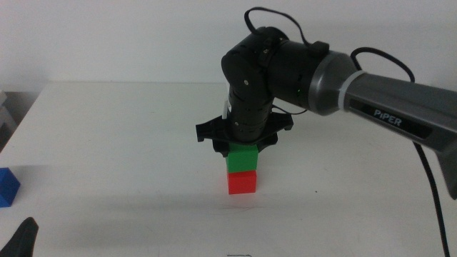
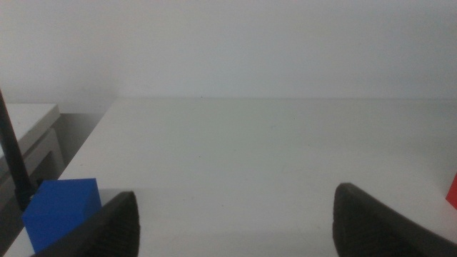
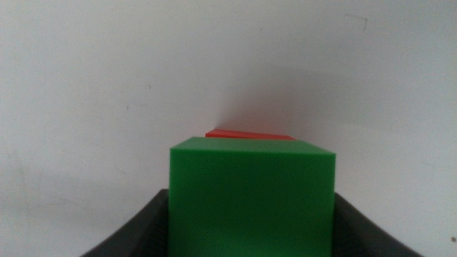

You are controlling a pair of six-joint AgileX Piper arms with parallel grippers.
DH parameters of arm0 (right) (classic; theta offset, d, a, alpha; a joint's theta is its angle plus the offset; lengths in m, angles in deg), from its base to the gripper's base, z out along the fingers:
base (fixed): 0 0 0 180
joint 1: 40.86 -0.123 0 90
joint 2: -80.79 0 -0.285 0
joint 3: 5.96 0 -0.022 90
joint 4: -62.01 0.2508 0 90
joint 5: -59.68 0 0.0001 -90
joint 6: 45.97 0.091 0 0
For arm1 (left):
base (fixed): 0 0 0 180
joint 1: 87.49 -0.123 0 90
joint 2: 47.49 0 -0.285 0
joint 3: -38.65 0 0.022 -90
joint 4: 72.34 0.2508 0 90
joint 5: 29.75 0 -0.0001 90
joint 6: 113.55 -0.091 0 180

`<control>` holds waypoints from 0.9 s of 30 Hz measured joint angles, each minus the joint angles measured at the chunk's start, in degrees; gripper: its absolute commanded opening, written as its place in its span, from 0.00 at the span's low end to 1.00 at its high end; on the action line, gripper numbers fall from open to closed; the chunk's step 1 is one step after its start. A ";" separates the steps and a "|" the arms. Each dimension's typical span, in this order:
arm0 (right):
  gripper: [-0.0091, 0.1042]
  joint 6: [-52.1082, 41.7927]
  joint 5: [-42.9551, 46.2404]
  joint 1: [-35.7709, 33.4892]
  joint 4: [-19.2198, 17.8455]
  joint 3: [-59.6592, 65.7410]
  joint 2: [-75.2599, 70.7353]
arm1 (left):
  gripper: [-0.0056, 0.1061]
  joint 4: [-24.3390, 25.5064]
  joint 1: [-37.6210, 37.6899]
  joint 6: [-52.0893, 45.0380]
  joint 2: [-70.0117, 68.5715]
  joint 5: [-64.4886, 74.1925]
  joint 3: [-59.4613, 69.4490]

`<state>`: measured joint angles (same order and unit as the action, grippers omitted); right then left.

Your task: Stack red cubes first, then green, then blue cubes in a specific spot.

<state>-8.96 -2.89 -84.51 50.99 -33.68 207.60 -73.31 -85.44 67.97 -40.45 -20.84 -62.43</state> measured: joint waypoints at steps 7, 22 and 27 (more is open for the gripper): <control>0.07 0.29 0.43 -0.02 0.00 0.00 1.50 | 0.86 0.00 0.00 0.00 0.00 0.00 0.00; 0.25 3.27 0.59 -0.02 -1.28 0.00 1.50 | 0.86 0.00 0.00 0.00 0.00 0.00 0.00; 0.52 3.83 0.59 -0.02 -1.28 0.00 1.50 | 0.86 0.00 0.00 0.00 0.00 0.00 0.00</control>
<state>-5.12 -2.31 -84.54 49.71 -33.68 209.10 -73.31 -85.44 67.97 -40.45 -20.84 -62.43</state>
